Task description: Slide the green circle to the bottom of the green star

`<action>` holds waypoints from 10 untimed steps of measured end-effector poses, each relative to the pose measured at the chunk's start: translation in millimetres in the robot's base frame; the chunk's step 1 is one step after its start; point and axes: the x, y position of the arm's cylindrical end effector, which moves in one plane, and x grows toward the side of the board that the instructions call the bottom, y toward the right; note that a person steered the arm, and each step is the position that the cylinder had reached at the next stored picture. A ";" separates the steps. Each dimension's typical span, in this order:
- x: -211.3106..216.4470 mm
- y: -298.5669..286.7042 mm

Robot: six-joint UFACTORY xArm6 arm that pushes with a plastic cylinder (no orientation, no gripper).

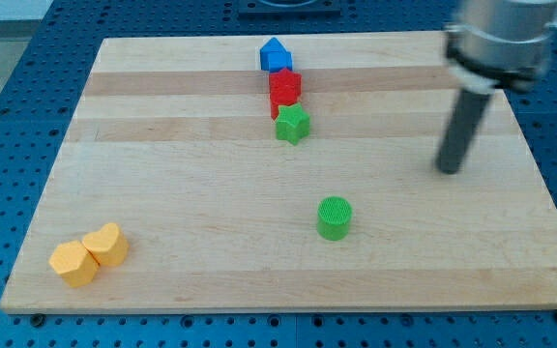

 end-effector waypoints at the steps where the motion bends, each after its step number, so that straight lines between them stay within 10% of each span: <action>1: 42.3 40.1; 3: 103.9 -37.3; 5: 56.5 -158.9; 8: 122.2 -133.3; 10: 81.6 -202.4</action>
